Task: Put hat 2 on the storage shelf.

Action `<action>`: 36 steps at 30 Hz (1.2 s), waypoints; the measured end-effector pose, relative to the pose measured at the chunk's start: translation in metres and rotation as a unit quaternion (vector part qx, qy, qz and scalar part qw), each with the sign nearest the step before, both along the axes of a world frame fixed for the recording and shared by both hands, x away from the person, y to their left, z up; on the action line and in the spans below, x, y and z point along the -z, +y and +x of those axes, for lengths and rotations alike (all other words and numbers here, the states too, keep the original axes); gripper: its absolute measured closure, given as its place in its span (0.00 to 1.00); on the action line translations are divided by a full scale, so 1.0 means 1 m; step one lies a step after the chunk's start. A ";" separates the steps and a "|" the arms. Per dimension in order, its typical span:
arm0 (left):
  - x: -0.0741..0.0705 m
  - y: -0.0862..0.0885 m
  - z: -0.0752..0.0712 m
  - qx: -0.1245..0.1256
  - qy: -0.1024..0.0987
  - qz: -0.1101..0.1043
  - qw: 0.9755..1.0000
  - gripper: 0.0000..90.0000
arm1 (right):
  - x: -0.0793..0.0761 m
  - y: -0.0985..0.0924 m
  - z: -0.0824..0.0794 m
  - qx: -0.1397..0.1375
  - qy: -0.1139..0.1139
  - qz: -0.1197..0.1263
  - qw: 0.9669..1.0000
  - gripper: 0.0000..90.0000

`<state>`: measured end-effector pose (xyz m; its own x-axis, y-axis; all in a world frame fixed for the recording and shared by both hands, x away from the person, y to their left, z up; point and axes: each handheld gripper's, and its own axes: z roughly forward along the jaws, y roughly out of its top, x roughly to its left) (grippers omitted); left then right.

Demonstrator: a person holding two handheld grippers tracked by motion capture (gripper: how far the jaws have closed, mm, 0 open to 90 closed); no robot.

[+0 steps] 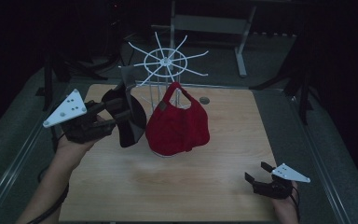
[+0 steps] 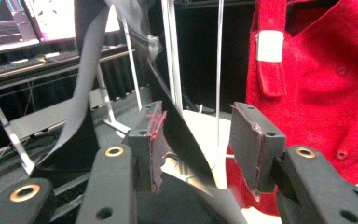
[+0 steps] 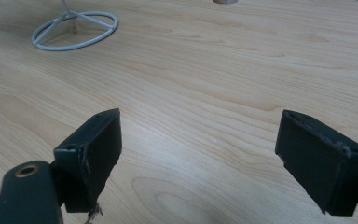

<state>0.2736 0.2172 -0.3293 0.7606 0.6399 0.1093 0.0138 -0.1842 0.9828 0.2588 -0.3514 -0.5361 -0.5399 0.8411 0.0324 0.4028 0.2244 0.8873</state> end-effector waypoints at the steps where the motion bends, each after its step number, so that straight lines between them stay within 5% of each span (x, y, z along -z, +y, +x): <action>1: 0.003 0.001 -0.001 -0.001 0.002 0.000 1.000 0.62 | 0.000 0.000 0.000 -0.001 0.000 -0.002 1.000 0.16; 25: 0.074 0.026 -0.017 -0.019 0.049 0.019 0.998 0.62 | 0.001 0.002 0.000 -0.001 0.003 -0.004 1.000 0.16; 36: 0.120 0.037 -0.025 -0.034 0.080 0.023 0.996 0.62 | 0.002 0.002 -0.001 -0.002 0.004 -0.006 1.000 0.16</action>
